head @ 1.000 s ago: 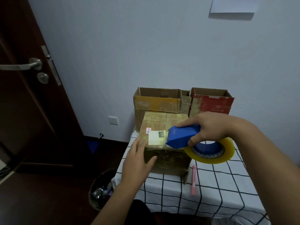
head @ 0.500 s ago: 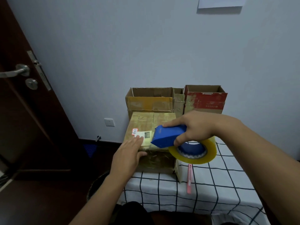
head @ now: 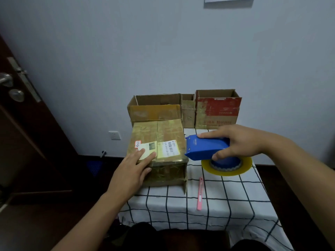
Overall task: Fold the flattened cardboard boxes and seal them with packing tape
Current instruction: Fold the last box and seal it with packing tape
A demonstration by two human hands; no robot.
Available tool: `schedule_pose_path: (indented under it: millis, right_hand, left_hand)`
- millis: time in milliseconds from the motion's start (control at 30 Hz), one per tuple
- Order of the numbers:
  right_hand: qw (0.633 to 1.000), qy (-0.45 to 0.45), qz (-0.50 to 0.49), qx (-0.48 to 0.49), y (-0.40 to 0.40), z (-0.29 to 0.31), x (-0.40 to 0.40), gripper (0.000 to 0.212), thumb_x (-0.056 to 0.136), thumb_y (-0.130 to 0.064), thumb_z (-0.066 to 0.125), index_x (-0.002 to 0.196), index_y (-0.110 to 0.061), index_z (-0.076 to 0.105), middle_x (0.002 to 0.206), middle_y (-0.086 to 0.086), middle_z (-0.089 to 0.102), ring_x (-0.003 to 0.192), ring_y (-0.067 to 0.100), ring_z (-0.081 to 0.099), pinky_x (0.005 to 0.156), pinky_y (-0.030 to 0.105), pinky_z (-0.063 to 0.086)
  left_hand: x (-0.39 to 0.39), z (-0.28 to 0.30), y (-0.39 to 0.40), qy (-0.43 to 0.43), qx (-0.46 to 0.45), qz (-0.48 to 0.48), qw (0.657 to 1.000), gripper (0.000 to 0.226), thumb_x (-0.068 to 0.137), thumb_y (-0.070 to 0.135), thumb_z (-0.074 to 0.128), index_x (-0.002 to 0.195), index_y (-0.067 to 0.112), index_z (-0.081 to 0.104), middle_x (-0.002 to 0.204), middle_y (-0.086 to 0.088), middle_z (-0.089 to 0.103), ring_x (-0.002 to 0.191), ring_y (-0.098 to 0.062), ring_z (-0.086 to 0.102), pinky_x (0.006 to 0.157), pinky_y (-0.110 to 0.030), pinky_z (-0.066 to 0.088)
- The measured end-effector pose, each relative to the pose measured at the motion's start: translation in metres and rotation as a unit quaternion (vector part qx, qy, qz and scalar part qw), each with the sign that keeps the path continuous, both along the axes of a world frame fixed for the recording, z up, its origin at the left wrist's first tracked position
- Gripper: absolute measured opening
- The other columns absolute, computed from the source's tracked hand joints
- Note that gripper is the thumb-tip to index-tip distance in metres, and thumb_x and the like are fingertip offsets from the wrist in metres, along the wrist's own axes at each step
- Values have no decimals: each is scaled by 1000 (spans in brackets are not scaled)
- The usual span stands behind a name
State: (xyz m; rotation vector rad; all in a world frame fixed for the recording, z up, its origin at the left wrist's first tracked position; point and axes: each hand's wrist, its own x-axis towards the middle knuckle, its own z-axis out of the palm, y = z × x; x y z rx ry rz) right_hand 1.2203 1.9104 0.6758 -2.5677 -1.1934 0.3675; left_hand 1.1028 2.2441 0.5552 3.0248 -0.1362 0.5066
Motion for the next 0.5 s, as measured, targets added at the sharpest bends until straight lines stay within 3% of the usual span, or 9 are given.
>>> schedule_pose_path:
  millis: [300, 400, 500]
  right_hand:
    - [999, 33, -34, -19, -8, -35, 7, 69, 83, -54, 70, 134, -71, 25, 115, -22, 46, 105, 6, 48, 93, 26, 43]
    - [998, 46, -44, -1, -8, -47, 6, 71, 84, -52, 71, 137, -68, 26, 113, -24, 45, 105, 8, 49, 94, 26, 43]
    - [997, 62, -44, 18, -7, -52, 5, 70, 85, -47, 71, 134, -68, 26, 112, -28, 45, 105, 5, 49, 91, 21, 41]
  left_hand:
    - [-2, 0, -8, 2, 27, -24, 999, 68, 84, 33, 73, 145, 38, 44, 139, -18, 53, 126, -38, 51, 101, -49, 44]
    - [0, 1, -13, 9, 41, -11, 999, 67, 84, 40, 69, 145, 39, 40, 144, -19, 47, 135, -40, 42, 110, -53, 34]
    - [5, 2, -34, -13, 65, -22, 998, 68, 80, 46, 70, 141, 26, 49, 150, -14, 44, 143, -34, 32, 118, -48, 19]
